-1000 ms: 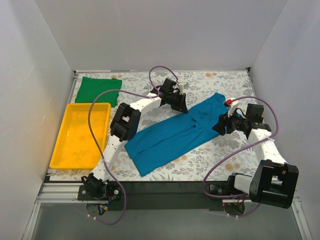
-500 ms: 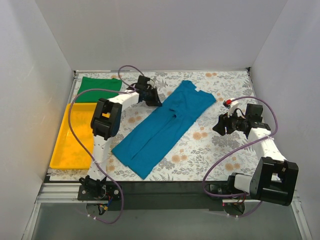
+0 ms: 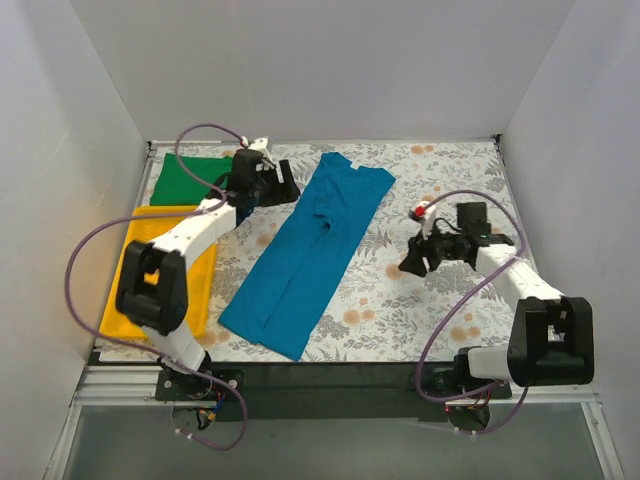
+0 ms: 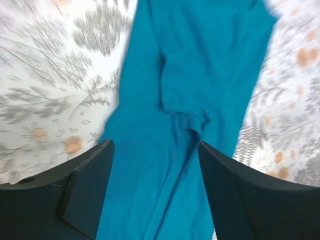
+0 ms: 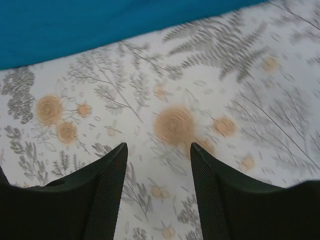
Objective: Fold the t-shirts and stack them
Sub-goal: Fold the tshirt
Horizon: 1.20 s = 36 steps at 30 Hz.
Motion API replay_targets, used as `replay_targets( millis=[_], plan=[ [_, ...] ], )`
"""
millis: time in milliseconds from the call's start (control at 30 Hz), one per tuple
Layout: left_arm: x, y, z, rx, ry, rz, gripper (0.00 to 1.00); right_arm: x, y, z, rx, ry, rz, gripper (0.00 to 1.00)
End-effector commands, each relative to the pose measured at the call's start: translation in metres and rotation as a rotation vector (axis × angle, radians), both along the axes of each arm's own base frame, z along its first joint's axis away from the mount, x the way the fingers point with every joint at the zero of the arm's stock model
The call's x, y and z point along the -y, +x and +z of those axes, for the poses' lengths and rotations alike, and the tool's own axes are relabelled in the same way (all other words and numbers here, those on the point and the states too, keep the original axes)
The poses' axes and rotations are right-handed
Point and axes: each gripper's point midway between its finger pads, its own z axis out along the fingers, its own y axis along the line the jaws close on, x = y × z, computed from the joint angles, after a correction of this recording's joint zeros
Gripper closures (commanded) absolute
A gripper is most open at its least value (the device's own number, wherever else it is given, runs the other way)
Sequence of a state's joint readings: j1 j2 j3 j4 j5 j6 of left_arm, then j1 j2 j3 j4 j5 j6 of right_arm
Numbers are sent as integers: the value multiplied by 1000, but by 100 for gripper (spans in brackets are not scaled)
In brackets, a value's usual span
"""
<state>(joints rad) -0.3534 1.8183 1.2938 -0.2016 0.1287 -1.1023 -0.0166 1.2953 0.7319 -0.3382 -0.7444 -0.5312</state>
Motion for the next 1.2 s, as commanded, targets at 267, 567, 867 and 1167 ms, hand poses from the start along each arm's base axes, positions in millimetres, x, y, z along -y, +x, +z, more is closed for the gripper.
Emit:
replay_targets(
  millis=[267, 567, 867, 1167],
  plan=[
    [-111, -132, 139, 509, 115, 171, 16, -156, -105, -21, 578, -285, 1202, 4],
    [-133, -184, 133, 541, 66, 227, 16, -235, -129, -43, 699, -494, 1368, 2],
    [-141, -192, 129, 549, 56, 269, 16, -262, -128, -56, 698, -528, 1303, 44],
    [-145, -194, 133, 563, 53, 286, 16, -238, -157, -71, 615, -496, 1347, 88]
  ],
)
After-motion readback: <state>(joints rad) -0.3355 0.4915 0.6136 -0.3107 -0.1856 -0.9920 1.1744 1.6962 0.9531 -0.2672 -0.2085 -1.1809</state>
